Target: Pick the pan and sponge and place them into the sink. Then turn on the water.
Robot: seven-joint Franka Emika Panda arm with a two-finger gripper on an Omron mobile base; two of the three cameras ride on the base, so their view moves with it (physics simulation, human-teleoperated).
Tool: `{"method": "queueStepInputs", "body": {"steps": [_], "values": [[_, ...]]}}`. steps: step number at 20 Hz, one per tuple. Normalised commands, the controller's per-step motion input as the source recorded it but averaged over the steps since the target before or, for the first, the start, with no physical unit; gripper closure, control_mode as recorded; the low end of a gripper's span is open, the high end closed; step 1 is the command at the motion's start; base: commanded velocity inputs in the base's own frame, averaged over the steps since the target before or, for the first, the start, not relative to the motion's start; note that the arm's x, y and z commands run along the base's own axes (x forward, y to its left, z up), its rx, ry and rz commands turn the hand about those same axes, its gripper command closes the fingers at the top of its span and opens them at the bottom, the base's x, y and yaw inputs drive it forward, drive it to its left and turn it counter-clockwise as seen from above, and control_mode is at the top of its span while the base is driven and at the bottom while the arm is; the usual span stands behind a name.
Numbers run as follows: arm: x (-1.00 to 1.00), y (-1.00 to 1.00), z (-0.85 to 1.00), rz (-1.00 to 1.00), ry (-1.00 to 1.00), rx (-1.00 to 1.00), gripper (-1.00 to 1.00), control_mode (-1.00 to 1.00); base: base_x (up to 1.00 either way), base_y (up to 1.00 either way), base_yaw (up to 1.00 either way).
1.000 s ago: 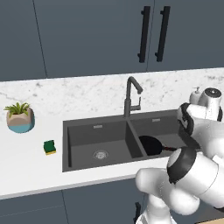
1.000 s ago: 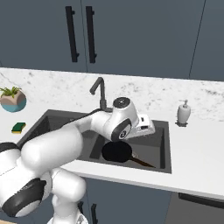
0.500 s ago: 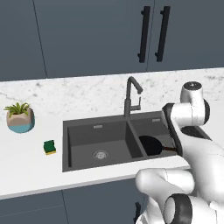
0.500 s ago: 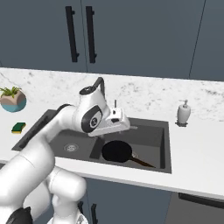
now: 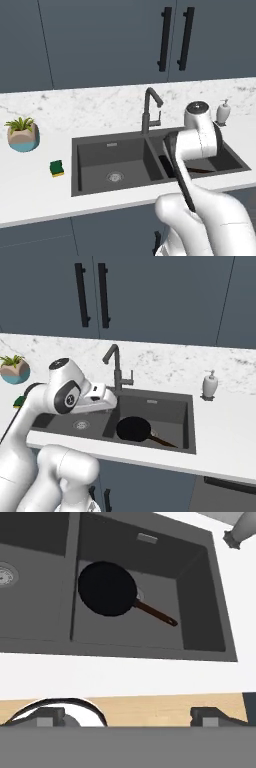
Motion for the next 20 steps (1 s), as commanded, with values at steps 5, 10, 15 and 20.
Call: {"method": "queueStepInputs", "body": {"steps": [5, 10, 15, 20], "values": [[-0.23, 0.99, 0.11, -0.09, -0.11, 0.0, -1.0, -1.0, 0.0, 0.0, 0.0], [-0.22, 1.0, 0.21, -0.06, -0.01, 0.0, -1.0, -1.0, 0.0, 0.0, 0.0], [-0.26, 0.99, 0.23, -0.07, -0.01, 0.0, -1.0, -1.0, 0.0, 0.0, 0.0], [-0.19, 0.87, 0.23, -0.06, 0.0, 0.01, -1.0, -1.0, 0.0, 0.0, 0.0]]}}
